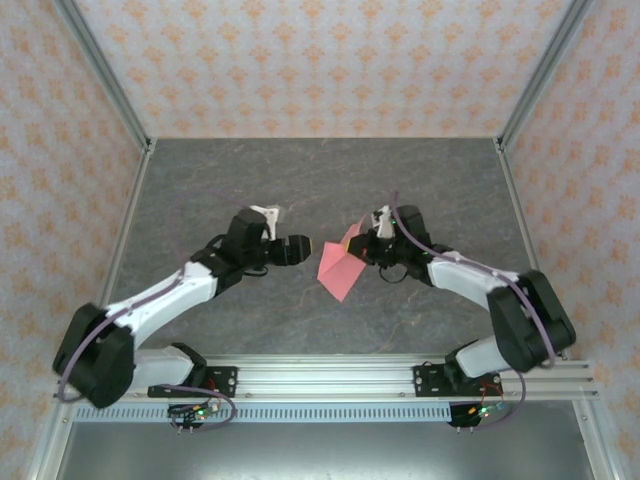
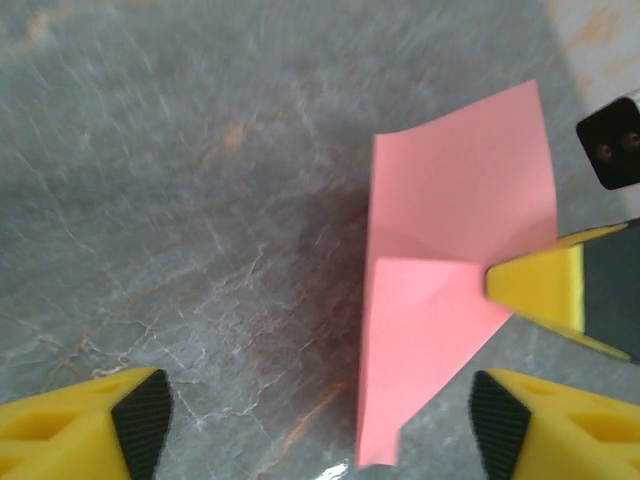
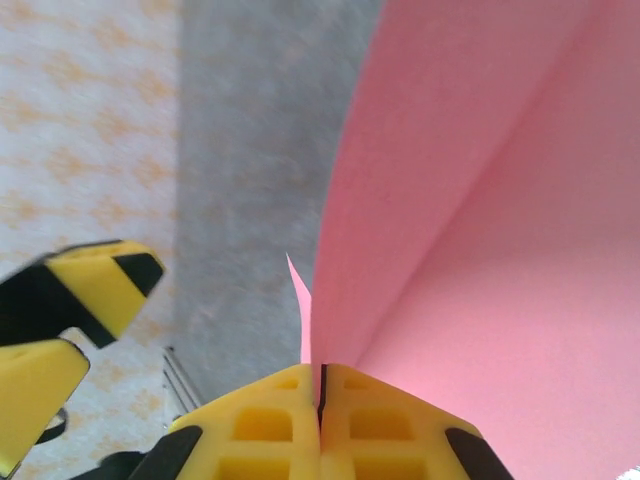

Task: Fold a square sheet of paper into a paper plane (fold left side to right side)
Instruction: Turn over the paper at the center of the table.

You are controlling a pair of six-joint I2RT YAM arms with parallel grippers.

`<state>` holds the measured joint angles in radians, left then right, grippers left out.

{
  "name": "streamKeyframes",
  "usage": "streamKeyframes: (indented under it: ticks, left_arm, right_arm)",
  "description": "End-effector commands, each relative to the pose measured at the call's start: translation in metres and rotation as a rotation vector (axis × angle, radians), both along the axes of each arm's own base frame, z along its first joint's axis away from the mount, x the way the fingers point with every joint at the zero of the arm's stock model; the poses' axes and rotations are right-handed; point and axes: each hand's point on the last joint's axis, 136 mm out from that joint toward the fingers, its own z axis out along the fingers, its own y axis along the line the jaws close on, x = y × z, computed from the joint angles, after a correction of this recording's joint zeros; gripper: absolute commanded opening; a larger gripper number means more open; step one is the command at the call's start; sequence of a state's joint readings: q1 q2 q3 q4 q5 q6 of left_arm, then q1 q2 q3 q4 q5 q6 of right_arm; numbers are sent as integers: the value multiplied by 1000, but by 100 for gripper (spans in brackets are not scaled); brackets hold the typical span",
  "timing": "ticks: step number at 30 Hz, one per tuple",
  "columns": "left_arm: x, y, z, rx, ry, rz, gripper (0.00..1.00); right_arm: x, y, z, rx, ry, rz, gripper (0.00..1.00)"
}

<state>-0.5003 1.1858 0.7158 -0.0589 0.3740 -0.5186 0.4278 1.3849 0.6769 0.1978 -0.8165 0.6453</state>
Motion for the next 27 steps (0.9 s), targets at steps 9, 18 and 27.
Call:
streamKeyframes:
  ticks: [9, 18, 27]
  left_arm:
    - [-41, -18, 146, -448, -226, -148, 97]
    - [-45, -35, 202, -656, -297, -251, 96]
    - [-42, -45, 217, -710, -299, -285, 75]
  right_arm:
    - [-20, 2, 200, 268, -431, 125, 1]
    - [-45, 20, 241, 347, -457, 195, 2]
    - [-66, 37, 248, 384, -444, 284, 2]
